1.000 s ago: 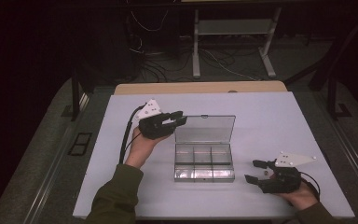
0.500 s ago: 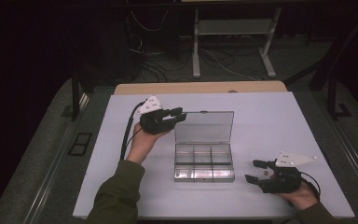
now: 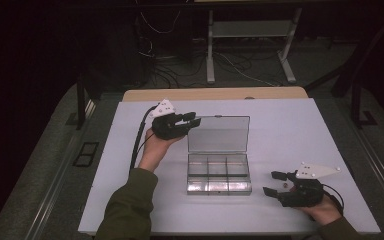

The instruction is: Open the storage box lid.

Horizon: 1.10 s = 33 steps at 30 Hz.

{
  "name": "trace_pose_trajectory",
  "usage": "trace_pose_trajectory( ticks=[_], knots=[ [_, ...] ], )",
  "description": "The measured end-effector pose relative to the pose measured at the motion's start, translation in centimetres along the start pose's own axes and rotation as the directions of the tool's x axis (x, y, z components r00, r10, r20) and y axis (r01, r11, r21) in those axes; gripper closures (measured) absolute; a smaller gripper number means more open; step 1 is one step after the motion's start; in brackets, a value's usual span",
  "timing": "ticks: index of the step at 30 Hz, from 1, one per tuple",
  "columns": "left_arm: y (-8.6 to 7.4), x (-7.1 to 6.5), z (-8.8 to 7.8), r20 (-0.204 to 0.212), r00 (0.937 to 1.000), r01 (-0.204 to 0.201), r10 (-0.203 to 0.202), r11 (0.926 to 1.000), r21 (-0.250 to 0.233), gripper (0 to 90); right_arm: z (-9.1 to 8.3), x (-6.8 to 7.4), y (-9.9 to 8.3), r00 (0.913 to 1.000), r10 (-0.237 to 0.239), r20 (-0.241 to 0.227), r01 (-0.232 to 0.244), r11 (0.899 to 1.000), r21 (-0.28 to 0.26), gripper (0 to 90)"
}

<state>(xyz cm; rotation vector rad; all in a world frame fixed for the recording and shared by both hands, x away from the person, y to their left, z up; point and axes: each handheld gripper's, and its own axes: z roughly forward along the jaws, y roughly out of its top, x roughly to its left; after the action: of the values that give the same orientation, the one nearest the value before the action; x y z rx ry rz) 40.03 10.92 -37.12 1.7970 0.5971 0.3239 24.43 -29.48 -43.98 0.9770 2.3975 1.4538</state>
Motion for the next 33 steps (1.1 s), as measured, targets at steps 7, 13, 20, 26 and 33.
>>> trace_pose_trajectory(
  ticks=[7,13,20,26,33],
  knots=[
    [-0.3,0.6,0.7,-0.016,0.9998,0.006,-0.006,1.0000,0.004,59.2,0.0,0.0,0.0,1.0000,-0.001,0.000,0.001,1.000,-0.002,30.9],
    [-0.5,1.1,1.4,-0.028,0.9995,0.016,-0.016,0.9998,0.014,56.6,0.0,0.0,0.0,1.0000,-0.001,-0.002,0.001,1.000,-0.007,30.9],
    [-0.7,1.4,1.9,-0.039,0.9991,0.018,-0.017,0.9995,0.025,54.6,-0.1,0.0,0.0,1.0000,-0.002,-0.003,0.002,1.000,-0.008,30.9],
    [-0.9,1.8,2.3,-0.044,0.9990,0.014,-0.012,0.9990,0.042,52.3,-0.1,0.0,0.0,1.0000,0.001,-0.004,-0.001,1.000,-0.009,30.9],
    [-1.3,2.2,2.9,-0.048,0.9985,0.030,-0.028,0.9982,0.051,49.4,-0.1,0.0,0.0,1.0000,0.002,-0.004,-0.002,1.000,-0.009,31.0]
  ],
)
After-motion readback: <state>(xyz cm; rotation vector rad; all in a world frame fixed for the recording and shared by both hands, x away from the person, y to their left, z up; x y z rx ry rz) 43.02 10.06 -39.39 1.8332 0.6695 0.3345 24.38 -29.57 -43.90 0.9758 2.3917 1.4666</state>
